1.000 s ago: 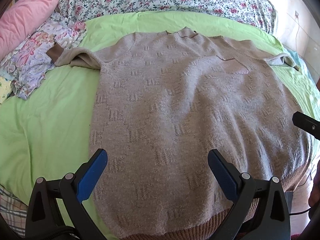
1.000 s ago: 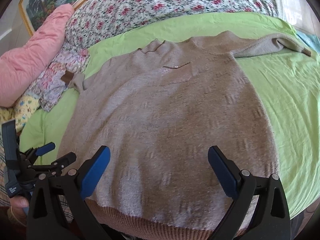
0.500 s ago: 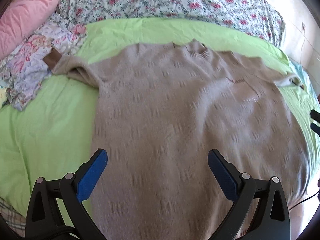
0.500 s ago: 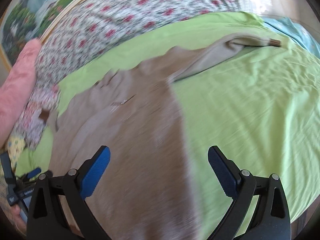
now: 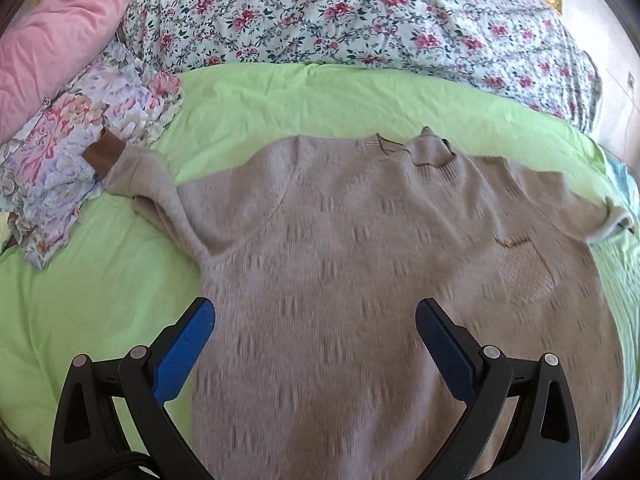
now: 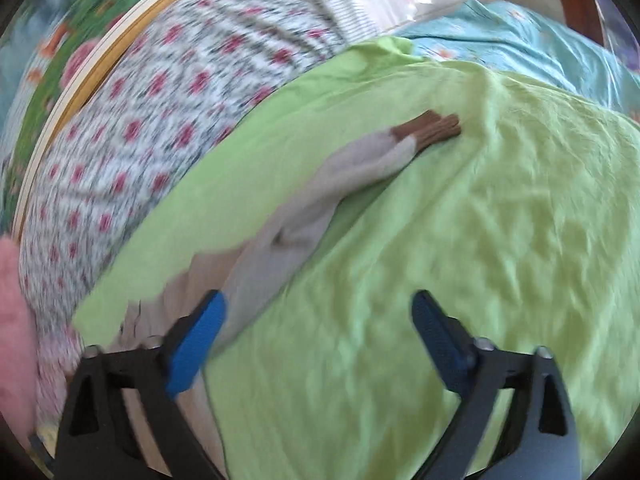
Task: Fold small clothes
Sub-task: 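Reach the right tool to the sweater's brown sleeve cuff and grasp it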
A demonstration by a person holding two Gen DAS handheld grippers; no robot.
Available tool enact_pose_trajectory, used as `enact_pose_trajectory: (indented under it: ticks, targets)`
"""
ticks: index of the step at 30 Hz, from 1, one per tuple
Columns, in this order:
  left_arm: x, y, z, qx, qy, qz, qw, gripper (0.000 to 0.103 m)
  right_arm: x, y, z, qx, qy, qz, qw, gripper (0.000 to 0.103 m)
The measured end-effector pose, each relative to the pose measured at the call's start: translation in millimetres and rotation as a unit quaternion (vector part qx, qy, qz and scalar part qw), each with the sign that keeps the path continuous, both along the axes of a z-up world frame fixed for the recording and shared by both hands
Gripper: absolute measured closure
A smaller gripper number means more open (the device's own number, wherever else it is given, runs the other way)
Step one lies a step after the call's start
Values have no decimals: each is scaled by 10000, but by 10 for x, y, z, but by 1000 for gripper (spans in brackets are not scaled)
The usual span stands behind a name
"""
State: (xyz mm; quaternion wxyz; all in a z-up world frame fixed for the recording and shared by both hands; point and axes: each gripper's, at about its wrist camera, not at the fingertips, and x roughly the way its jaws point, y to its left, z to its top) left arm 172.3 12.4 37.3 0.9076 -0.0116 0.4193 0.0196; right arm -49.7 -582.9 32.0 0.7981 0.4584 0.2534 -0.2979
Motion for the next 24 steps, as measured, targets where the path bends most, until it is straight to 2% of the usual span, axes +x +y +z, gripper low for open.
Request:
enact_pose_trajectory:
  ticks: [2, 7, 10, 13, 14, 15, 17, 20, 24]
  targets:
    - [101, -23, -43, 31, 77, 21, 10000, 2, 40, -213, -79, 179, -107, -155, 9997, 28]
    - [322, -80, -203, 16, 327, -24, 9995, 2, 165, -710, -333, 579, -313, -586, 9961, 31]
    - [416, -124, -276, 3, 407, -85, 9991, 2, 199, -939, -492, 842, -393, -770, 9927, 40]
    - [493, -167, -335, 26, 469, -118, 9988, 2, 219, -1124, -597, 885, -312, -929, 9912, 57]
    - [509, -179, -354, 12, 498, -130, 9987, 2, 213, -1160, -612, 845, -260, -963, 9914, 69]
    - [528, -189, -373, -4, 517, -140, 9986, 2, 209, -1196, -610, 798, -248, -979, 9917, 83]
    - [538, -203, -380, -9, 506, -155, 9986, 2, 213, -1199, -553, 654, -288, -951, 9929, 95]
    - [534, -212, -379, -80, 489, -165, 9986, 2, 290, -1069, -325, 226, -402, -707, 9964, 96]
    - [486, -163, -331, -214, 432, -128, 9988, 2, 570, -675, 2, -116, -709, -8, 9974, 96]
